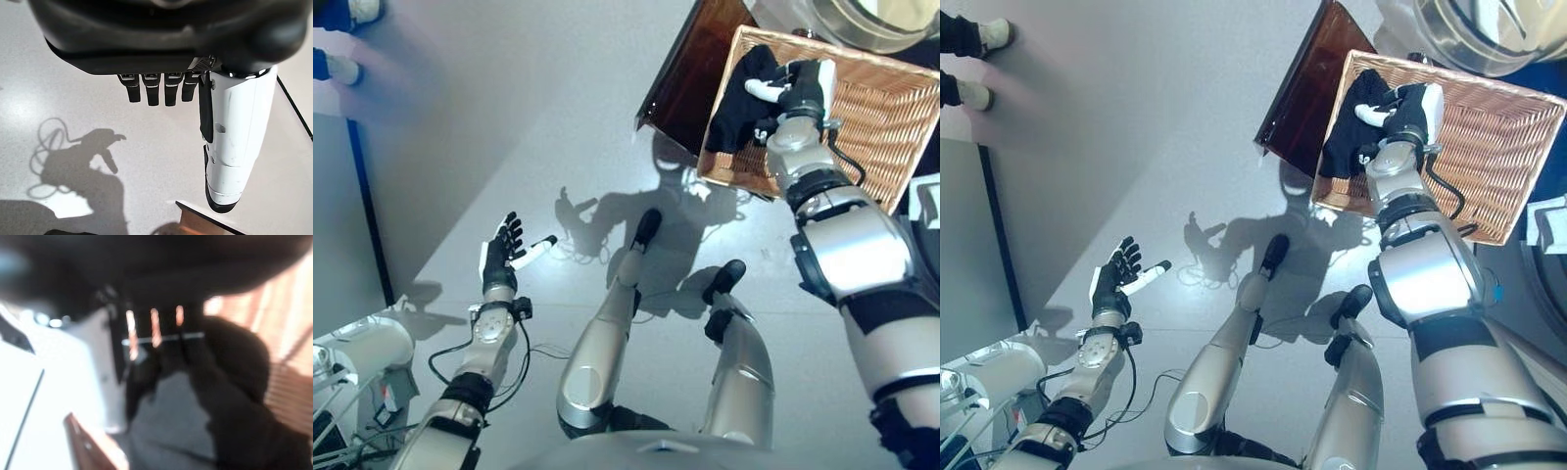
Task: Pick up the clothes and place them into the washing machine
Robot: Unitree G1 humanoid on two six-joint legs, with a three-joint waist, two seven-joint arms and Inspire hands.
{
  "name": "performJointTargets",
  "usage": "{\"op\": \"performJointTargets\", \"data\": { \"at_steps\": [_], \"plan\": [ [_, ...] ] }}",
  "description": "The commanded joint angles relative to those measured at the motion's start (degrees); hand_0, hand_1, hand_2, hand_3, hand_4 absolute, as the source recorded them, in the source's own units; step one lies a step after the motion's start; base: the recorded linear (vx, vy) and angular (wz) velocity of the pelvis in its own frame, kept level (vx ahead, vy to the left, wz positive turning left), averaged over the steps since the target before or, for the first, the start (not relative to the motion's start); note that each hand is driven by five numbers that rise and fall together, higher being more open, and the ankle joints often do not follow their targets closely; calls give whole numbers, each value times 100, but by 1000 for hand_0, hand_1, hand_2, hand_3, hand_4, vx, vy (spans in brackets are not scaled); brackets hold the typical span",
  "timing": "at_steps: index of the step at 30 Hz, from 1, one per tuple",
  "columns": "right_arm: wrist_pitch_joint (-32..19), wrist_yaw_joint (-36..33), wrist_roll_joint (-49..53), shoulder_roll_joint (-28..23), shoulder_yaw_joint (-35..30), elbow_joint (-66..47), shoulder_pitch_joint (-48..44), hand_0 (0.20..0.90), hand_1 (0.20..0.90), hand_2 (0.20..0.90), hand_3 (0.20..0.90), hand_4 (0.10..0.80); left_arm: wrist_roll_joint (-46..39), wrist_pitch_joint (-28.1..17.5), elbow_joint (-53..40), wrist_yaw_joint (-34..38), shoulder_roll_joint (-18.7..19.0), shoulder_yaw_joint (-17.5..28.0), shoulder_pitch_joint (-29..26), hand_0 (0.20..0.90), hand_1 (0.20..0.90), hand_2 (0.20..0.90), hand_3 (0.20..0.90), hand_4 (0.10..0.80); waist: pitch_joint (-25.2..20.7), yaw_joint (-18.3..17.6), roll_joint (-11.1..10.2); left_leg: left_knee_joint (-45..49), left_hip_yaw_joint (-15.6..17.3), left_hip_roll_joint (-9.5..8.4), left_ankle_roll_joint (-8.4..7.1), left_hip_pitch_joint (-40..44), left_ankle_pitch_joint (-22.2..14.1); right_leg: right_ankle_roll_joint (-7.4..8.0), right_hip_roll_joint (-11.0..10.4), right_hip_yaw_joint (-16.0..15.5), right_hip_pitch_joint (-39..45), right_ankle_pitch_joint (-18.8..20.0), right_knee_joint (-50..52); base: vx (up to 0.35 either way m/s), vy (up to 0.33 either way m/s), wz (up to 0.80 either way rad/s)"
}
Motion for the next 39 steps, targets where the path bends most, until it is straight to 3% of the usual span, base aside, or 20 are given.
{"op": "performJointTargets", "data": {
  "at_steps": [1,8,14,24,39],
  "plan": [
    [-316,-20,-84,-66,191,-369,-259,200,200,200,200,300,62,-239,-237,96,391,-232,131,900,900,900,900,800,7,59,272,-201,381,-403,-96,25,-159,170,-108,416,250,344,-971,0,0,0],
    [-761,-17,886,-28,-299,-997,306,200,200,200,200,300,97,-195,46,104,313,-207,166,900,900,900,900,800,-33,-103,169,-201,472,-365,-91,181,-194,157,-55,488,391,342,-1013,17,-1,-11],
    [-1222,-6,1798,-65,-938,-1657,1380,200,200,200,200,300,125,-124,418,67,129,-215,306,900,900,900,900,800,-119,-402,69,-201,588,-326,-95,454,-271,148,10,550,725,353,-1157,30,-10,-13],
    [-1472,51,1980,-178,-1326,-2252,2331,200,200,200,200,300,157,-98,850,-46,-90,-230,499,900,900,900,900,800,-348,-771,85,-201,790,-245,-112,871,-358,141,122,704,1145,427,-1385,30,-12,-16],
    [-1736,-141,2124,-626,-1812,-2676,2610,200,200,200,200,300,224,-96,1276,-153,-401,-350,617,900,900,900,900,800,-699,-1170,263,-201,1032,-165,-104,1250,-511,120,232,977,1414,377,-1471,21,-16,-12]
  ]
}}
